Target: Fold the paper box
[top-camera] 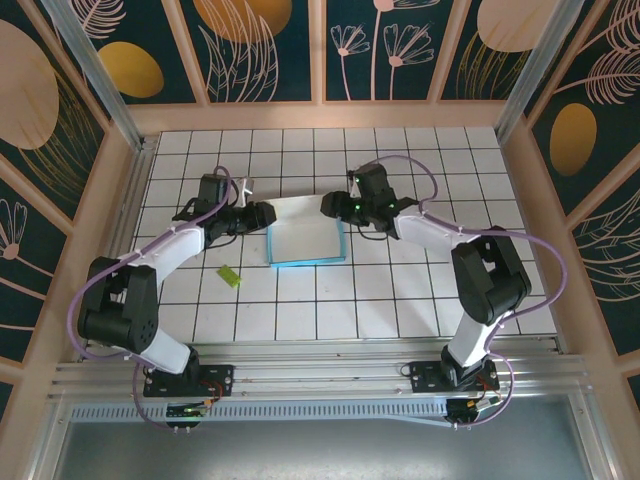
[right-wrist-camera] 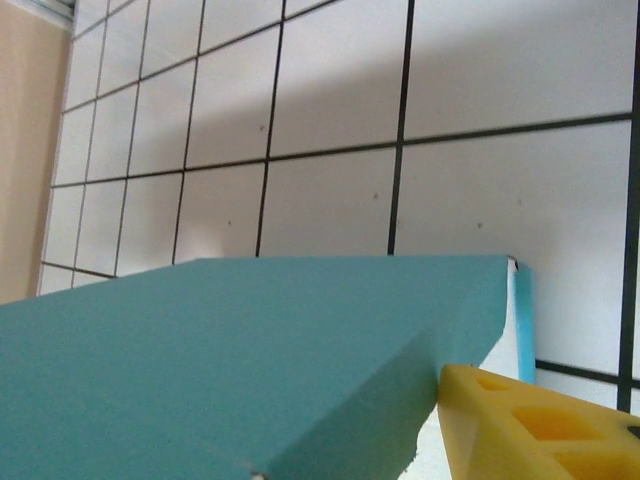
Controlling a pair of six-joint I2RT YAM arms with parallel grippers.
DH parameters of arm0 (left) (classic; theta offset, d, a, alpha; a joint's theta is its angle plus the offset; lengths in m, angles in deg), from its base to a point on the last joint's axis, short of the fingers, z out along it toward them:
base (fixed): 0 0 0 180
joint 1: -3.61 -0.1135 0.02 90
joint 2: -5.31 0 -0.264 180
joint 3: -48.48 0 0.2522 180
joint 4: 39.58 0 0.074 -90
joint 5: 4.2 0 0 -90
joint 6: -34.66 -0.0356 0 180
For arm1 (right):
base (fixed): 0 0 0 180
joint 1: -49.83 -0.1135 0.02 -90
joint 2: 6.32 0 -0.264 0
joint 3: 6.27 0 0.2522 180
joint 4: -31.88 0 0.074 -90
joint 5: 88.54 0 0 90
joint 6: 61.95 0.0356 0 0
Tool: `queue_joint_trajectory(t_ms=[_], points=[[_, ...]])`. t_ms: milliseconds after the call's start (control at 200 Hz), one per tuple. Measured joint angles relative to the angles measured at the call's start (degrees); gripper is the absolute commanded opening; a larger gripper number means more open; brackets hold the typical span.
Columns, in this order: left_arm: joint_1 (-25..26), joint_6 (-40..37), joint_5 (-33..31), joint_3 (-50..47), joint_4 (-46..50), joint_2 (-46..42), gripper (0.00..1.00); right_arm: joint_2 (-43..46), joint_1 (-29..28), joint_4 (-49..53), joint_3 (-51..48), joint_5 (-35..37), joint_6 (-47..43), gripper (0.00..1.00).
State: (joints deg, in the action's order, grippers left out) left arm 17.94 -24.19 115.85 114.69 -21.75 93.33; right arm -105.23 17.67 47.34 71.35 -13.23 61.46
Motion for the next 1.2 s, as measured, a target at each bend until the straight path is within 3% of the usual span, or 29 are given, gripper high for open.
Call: queue_joint_trajectory(t_ms=[561, 681, 781, 946, 1111, 1201], points=[[1.4, 0.0, 1.0, -5.5, -1.3, -2.7, 0.39, 2.1, -3.7, -1.4, -5.9, 3.0, -0.7, 0.62], [1.6, 0.0, 0.5, -5.8, -1.2, -3.8, 0.41, 7.3, -4.4, -0.7, -7.9, 6.3, -2.3, 0.72], [1.6, 0.0, -0.1, -5.7, -1.0, -5.5, 0.50, 13.1, -4.3, 0.0, -8.3, 9.0, -4.4, 0.85], [1.6, -0.7, -1.1, -5.6, 0.3, -8.4, 0.62, 19.0, -2.7, 0.3, -8.2, 9.7, -7.8, 0.97], [1.6, -2.6, -5.8, -4.8, 4.4, -14.1, 0.66, 17.2, 0.8, 2.9, -4.9, 5.1, -12.3, 0.95], [1.6, -4.4, -9.2, -1.7, 7.7, -13.9, 0.67, 13.7, 1.7, 4.7, -0.9, 2.4, -14.6, 0.87]])
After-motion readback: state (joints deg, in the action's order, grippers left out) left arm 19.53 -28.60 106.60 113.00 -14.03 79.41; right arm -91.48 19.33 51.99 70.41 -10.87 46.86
